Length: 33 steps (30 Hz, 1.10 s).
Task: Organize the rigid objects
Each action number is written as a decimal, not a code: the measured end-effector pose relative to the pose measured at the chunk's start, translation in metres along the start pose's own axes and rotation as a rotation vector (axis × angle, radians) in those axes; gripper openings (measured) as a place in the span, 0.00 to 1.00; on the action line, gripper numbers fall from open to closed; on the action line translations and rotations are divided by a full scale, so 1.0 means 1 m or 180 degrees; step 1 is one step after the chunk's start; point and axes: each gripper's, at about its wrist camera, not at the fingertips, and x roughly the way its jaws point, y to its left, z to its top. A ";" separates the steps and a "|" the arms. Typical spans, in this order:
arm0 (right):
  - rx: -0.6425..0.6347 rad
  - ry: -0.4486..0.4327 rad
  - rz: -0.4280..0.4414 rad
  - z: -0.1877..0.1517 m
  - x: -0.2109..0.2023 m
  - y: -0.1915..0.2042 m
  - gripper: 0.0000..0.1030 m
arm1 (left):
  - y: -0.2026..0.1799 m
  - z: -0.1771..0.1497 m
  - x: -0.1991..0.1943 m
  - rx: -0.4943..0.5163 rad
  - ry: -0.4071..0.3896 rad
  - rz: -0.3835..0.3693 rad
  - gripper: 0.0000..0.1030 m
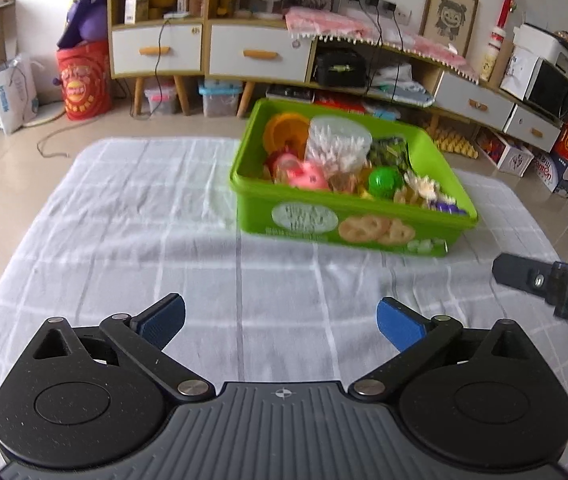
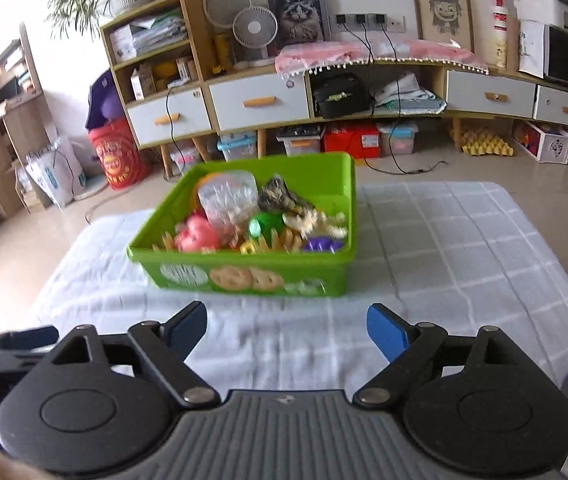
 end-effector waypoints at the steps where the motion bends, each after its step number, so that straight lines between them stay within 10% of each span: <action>1: -0.0013 0.0068 -0.0063 -0.004 0.002 -0.001 0.67 | -0.002 -0.002 0.001 0.0016 0.0042 -0.0023 0.98; 33: -0.0189 0.0138 -0.0150 -0.022 -0.002 0.001 0.69 | -0.018 -0.011 -0.008 0.0226 0.0084 0.0170 0.98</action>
